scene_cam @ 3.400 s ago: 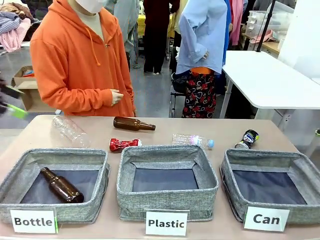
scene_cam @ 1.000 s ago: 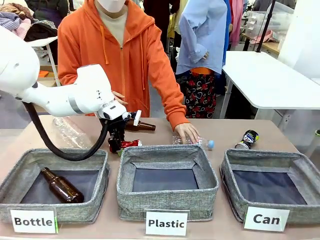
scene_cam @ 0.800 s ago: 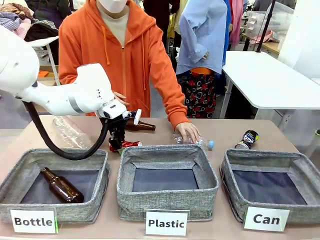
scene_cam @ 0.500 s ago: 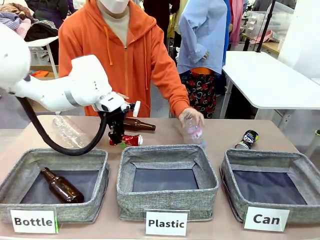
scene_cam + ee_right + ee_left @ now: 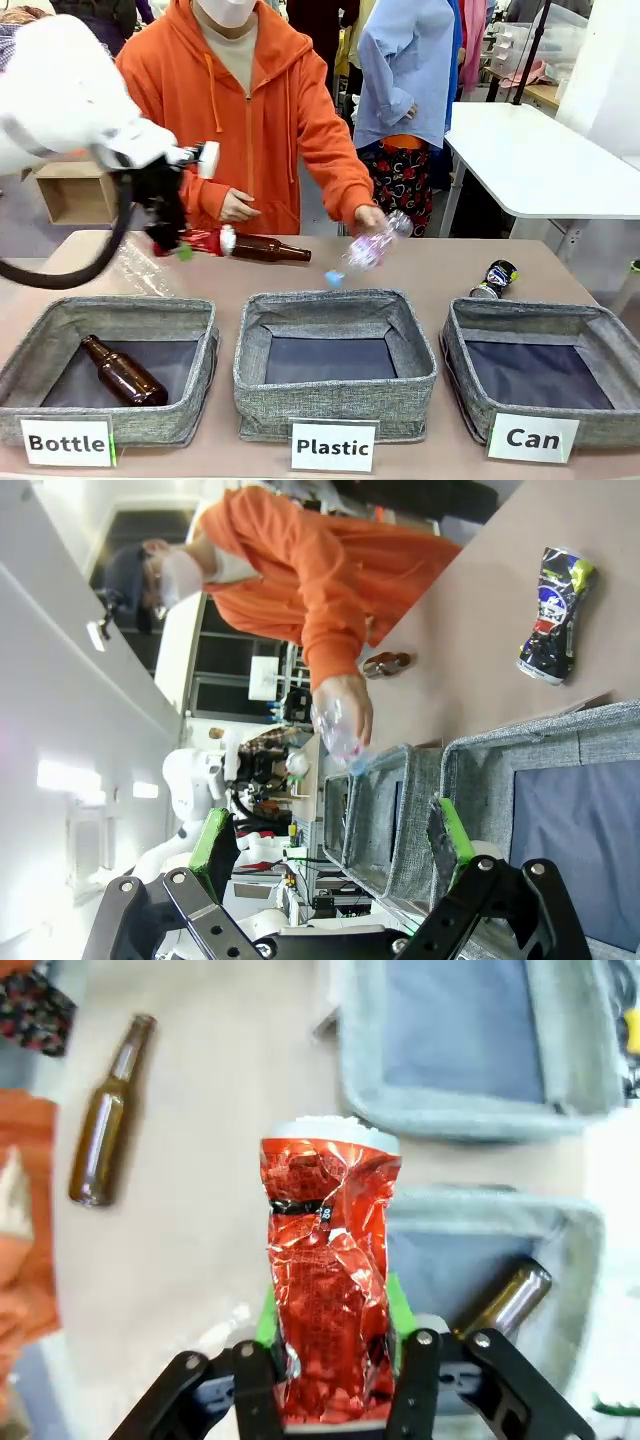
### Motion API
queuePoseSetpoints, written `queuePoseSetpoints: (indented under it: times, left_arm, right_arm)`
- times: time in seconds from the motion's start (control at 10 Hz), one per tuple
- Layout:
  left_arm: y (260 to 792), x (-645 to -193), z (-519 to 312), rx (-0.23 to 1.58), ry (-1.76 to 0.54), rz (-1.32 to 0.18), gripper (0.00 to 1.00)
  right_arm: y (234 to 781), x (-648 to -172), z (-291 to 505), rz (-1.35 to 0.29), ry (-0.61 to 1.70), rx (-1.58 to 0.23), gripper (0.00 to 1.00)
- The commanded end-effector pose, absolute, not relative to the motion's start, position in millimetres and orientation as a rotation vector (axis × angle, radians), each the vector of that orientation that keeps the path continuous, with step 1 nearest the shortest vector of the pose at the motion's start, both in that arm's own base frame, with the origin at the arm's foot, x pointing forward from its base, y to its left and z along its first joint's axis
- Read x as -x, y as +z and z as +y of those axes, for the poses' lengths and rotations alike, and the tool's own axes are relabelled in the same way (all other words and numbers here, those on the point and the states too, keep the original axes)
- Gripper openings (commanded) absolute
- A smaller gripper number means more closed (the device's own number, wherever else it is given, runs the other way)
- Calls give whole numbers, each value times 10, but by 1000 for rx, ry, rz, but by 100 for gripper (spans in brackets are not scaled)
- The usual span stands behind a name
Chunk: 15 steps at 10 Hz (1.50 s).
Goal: Sort the can waste into the basket.
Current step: Pick up the can waste from the table and place it in the right Fabric basket.
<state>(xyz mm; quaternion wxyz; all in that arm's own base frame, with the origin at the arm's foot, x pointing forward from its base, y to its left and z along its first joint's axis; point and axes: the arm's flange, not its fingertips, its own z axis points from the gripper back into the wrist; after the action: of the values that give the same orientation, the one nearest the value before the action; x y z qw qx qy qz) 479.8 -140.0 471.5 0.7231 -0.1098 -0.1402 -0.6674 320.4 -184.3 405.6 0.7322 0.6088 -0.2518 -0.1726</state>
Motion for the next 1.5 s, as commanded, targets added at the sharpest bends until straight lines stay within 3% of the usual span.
queuePoseSetpoints:
  times: [0.0,0.1,0.4,0.9,1.1,1.2,1.4]
  left_arm:
    - [4763,-4304,-1087,309,-1551,-297,0]
    - [4734,-4128,-1119,387,-1612,-337,0]
    - [4724,-4017,-1548,376,-1707,-356,0]
    - [4749,-4159,-1436,441,-1598,-376,0]
    - [4772,-4262,-1682,572,-1537,-433,0]
    - [4854,-4329,-2094,733,-1394,-605,0]
    - [4978,-4327,-3022,867,-1368,-579,0]
  right_arm:
    - [4069,-3223,-1844,-581,-366,-1349,100]
    - [4069,-3223,-1844,-581,-366,-1349,100]
    - [4069,-3223,-1844,-581,-366,-1349,100]
    - [4069,-3223,-1844,-581,-366,-1349,100]
    - [4056,-3203,-1844,-554,-380,-1339,100]
    - [4413,-3024,-2287,-642,-429,-1361,100]
    - [4765,-2583,-2885,-581,-453,-1342,100]
